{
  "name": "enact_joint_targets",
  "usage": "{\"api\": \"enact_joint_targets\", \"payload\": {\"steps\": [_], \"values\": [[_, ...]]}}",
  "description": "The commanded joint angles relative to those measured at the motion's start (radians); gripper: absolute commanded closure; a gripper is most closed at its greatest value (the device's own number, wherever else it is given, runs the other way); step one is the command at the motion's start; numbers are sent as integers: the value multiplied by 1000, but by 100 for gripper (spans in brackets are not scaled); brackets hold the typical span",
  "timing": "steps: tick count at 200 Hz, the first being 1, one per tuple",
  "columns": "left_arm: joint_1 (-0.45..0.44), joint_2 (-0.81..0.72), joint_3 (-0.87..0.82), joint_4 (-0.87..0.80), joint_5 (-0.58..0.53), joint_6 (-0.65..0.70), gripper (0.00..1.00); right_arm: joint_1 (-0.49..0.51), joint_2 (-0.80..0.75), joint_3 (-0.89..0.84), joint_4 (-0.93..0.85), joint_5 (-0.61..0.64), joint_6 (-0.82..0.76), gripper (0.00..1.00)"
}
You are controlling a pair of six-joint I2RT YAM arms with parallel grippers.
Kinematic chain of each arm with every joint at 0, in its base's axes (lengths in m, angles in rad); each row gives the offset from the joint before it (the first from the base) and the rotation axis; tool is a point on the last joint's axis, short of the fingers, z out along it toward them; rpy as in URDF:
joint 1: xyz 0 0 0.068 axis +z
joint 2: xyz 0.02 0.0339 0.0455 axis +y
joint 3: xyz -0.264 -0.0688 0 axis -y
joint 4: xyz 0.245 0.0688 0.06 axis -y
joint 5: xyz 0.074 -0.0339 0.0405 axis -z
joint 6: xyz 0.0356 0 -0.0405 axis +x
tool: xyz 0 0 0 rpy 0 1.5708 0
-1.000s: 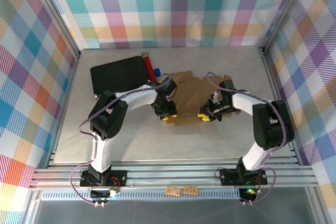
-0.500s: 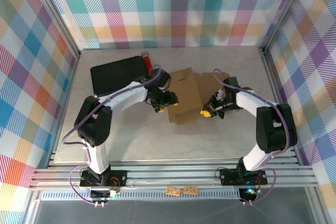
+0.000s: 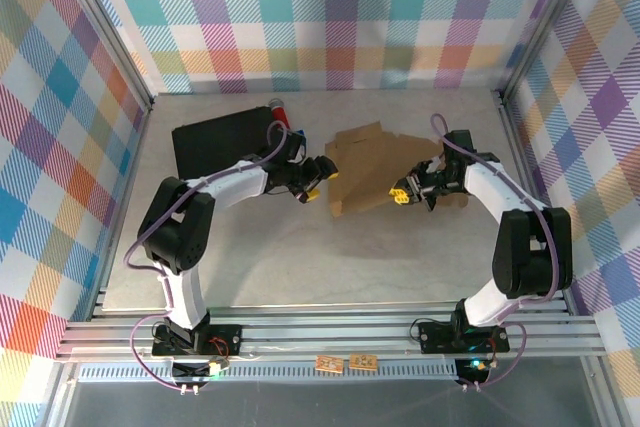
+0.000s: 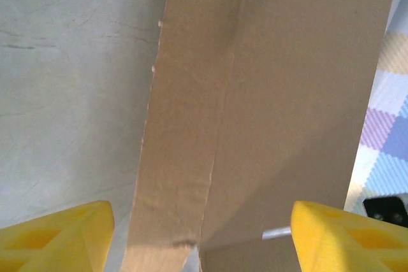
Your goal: Fold the paper box
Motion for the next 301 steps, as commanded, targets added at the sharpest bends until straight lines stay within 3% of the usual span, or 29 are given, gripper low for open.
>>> {"api": "enact_joint_targets", "payload": {"steps": [1, 60, 94, 124, 151, 163, 191, 206, 245, 274, 301], "values": [[-3, 28, -46, 189, 33, -96, 26, -14, -26, 25, -33, -55, 44, 100], [-1, 86, -65, 332, 20, -157, 27, -32, -30, 45, -57, -98, 49, 100], [-2, 143, -59, 476, 22, -243, 34, -35, -25, 50, -73, -119, 36, 100], [-2, 129, -54, 485, -12, -254, 59, -48, -26, 59, -97, -121, 18, 100], [-2, 73, -44, 448, -58, -261, 100, -53, -28, 71, -125, -107, -12, 100], [-2, 43, -22, 398, -80, -261, 100, -54, -32, 85, -146, -89, -31, 98], [-11, -54, 55, 210, -170, -256, 100, -53, -83, 157, -224, 8, -83, 60], [-24, -118, 129, 38, -261, -251, 100, -54, -126, 204, -256, 83, -103, 50], [-77, -229, 344, -410, -511, -321, 100, -53, -230, 258, -235, 164, -68, 46], [-133, -241, 567, -775, -675, -468, 100, -55, -282, 284, -207, 197, -22, 45], [-227, -180, 901, -1207, -880, -668, 100, -53, -292, 324, -207, 214, -37, 46]]}}
